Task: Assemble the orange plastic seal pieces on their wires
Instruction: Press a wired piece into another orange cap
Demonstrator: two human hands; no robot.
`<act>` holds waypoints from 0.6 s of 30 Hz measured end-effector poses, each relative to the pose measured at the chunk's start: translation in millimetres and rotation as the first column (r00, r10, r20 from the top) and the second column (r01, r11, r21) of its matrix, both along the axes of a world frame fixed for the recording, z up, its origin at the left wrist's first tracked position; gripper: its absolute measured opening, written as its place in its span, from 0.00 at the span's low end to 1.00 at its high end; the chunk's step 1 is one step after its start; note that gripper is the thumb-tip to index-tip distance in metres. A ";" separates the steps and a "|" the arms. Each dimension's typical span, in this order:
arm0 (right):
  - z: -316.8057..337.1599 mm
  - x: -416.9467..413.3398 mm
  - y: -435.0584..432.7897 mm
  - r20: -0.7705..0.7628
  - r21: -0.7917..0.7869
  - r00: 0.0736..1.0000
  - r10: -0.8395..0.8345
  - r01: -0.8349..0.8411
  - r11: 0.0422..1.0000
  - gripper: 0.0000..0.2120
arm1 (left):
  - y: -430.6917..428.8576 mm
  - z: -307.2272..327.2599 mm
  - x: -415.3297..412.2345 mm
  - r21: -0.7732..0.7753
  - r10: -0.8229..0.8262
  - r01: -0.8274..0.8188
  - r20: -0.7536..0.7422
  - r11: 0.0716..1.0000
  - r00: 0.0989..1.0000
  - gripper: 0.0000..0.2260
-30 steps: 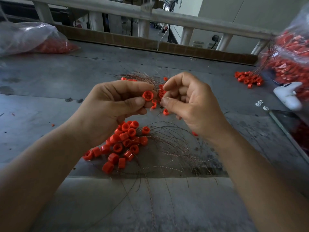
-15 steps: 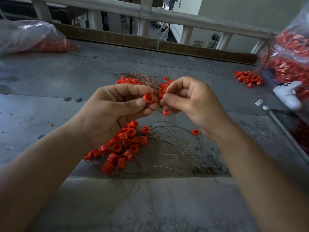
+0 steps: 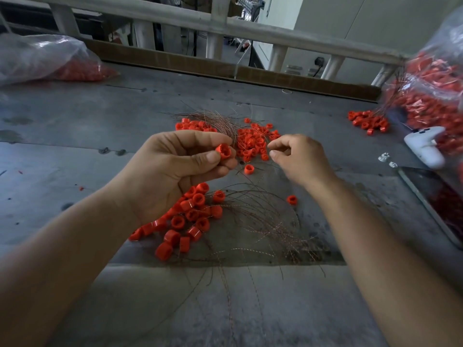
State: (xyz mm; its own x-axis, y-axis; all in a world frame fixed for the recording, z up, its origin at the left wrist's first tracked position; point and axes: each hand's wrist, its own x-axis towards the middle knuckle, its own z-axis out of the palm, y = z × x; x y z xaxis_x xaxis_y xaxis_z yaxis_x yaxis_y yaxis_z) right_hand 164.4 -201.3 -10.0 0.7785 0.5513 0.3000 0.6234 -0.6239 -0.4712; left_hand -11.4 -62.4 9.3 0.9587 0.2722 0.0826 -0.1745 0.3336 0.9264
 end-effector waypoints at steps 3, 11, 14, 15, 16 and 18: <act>-5.9 3.3 5.7 0.031 -0.036 0.999 -0.012 0.013 0.999 0.08 | -0.7 0.1 0.2 -0.001 0.002 -0.002 -0.004 1.000 1.000 0.10; -14.2 7.2 12.4 0.058 -0.073 0.998 -0.011 0.015 0.997 0.02 | -2.3 0.5 1.0 0.020 -0.007 0.007 -0.008 1.000 1.000 0.10; -12.8 5.6 12.3 0.029 0.022 1.000 -0.007 0.007 1.000 0.02 | -1.7 0.9 0.5 0.026 -0.002 0.002 -0.015 1.000 1.000 0.10; -9.3 5.3 11.0 -0.004 0.103 1.000 -0.010 0.010 0.995 0.04 | -1.3 1.1 0.4 0.029 0.000 0.001 -0.015 1.000 1.000 0.10; -4.6 5.1 8.8 -0.038 0.192 0.999 -0.012 0.019 0.981 0.06 | -1.2 1.2 0.4 0.032 0.002 -0.001 -0.015 0.999 1.000 0.10; 5.4 3.4 3.5 -0.105 0.350 0.994 -0.005 0.041 0.936 0.10 | -1.2 0.9 0.4 0.039 0.004 -0.004 -0.016 0.999 1.000 0.10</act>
